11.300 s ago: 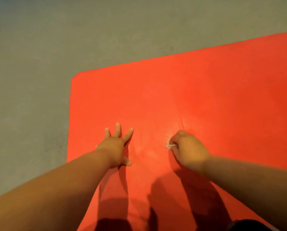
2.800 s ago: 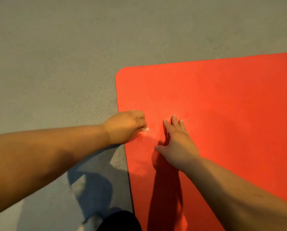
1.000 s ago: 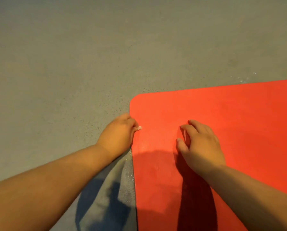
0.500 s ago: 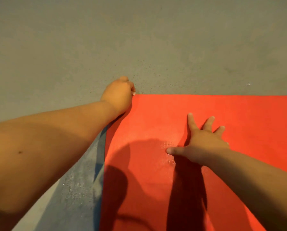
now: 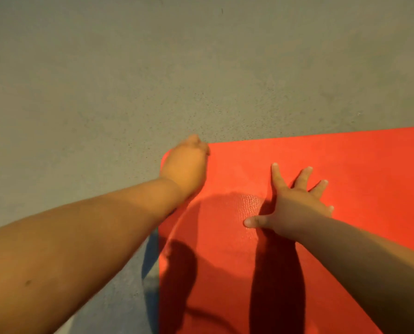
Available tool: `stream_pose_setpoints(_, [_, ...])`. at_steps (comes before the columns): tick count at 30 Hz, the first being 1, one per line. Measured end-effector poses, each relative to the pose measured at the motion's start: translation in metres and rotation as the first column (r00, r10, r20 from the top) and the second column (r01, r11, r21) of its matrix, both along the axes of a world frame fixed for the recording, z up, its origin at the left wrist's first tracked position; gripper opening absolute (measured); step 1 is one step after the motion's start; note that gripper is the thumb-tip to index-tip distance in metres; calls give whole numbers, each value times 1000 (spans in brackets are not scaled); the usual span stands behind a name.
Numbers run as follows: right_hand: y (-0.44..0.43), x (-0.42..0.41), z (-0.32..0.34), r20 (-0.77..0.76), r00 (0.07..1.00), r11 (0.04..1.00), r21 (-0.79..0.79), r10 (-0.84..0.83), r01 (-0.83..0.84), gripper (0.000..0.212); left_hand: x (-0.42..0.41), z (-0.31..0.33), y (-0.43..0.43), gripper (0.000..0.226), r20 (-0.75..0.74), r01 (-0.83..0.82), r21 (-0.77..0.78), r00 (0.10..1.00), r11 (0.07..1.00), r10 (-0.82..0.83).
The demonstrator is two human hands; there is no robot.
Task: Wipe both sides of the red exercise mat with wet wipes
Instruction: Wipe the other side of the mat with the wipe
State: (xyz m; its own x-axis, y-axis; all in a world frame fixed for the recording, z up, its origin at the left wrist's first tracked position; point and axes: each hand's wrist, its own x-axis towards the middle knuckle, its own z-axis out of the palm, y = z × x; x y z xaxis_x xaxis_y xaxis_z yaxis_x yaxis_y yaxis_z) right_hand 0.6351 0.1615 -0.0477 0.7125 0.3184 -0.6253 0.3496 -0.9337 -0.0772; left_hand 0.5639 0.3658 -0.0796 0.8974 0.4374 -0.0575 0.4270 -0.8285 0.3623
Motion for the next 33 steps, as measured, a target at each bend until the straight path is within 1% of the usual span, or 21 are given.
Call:
stream_pose_setpoints(2, [-1,-3,1,-4,1000,1000,13,-4,4,135,-8,0,-22,26,40,80,-65,996,995,-77])
stream_pose_setpoints(3, [0,-3,2,-8,1000,1000,16,-10,10,135,-15,2,-27,27,90,83,-128,993,988,-72])
stream_pose_setpoints(5, [3,-3,5,-28,999,999,10,-38,38,138,-27,10,-24,26,174,-2,-290,983,957,55])
stream_pose_setpoints(6, [6,-4,7,-25,999,999,6,-33,33,139,-34,12,-19,26,177,-57,-351,976,935,126])
stream_pose_setpoints(7, [11,-5,9,-8,1000,1000,27,-11,11,136,-42,13,-11,26,169,-104,-375,969,921,178])
stream_pose_setpoints(9, [36,-13,9,41,996,982,167,76,-82,115,-58,12,10,28,144,-129,-329,972,935,185])
stream_pose_setpoints(11, [73,-22,3,65,991,928,348,116,-132,86,-66,13,29,42,88,-62,-274,992,960,89])
stream_pose_setpoints(12, [92,-27,-1,76,992,898,423,103,-125,68,-68,14,37,52,37,-14,-226,999,974,23])
stream_pose_setpoints(14, [119,-36,-11,82,995,858,506,49,-84,34,-68,15,51,69,-26,80,-100,996,992,-83])
stream_pose_setpoints(15, [127,-40,-16,86,996,842,537,12,-56,27,-67,15,57,74,-39,98,-76,994,992,-101])
stream_pose_setpoints(17, [130,-48,-21,120,992,801,598,-35,-44,28,-68,12,65,80,-61,100,-117,992,988,-107])
stream_pose_setpoints(18, [129,-50,-23,170,985,777,624,-25,-88,28,-68,10,68,81,-65,108,-139,991,984,-118])
stream_pose_setpoints(20, [129,-49,-24,232,972,751,636,32,-176,24,-67,8,72,81,-71,146,-128,985,981,-156])
stream_pose_setpoints(22, [131,-34,-23,252,965,799,564,74,-208,24,-65,9,73,79,-94,173,-95,979,980,-182])
stream_pose_setpoints(23, [130,-21,-25,267,963,835,521,40,-179,25,-64,10,74,78,-98,180,-87,977,980,-188])
stream_pose_setpoints(25, [116,12,-25,293,948,876,482,-126,-32,24,-61,12,74,78,-102,192,-83,974,978,-200])
stream_pose_setpoints(28, [74,48,-17,303,869,847,488,-391,211,19,-58,16,77,80,-108,222,-125,966,967,-235])
stream_pose_setpoints(30, [75,45,-16,274,855,821,508,-440,260,20,-58,16,82,80,-85,212,-156,970,965,-227])
stream_pose_setpoints(31, [87,35,-17,253,878,819,526,-407,228,21,-58,16,84,79,-71,195,-189,975,962,-212])
stream_pose_setpoints(32, [103,21,-20,231,924,835,531,-306,144,23,-57,15,85,77,-54,172,-236,980,956,-190])
stream_pose_setpoints(33, [122,4,-23,205,965,845,533,-162,29,25,-58,14,86,75,-27,149,-290,986,945,-164])
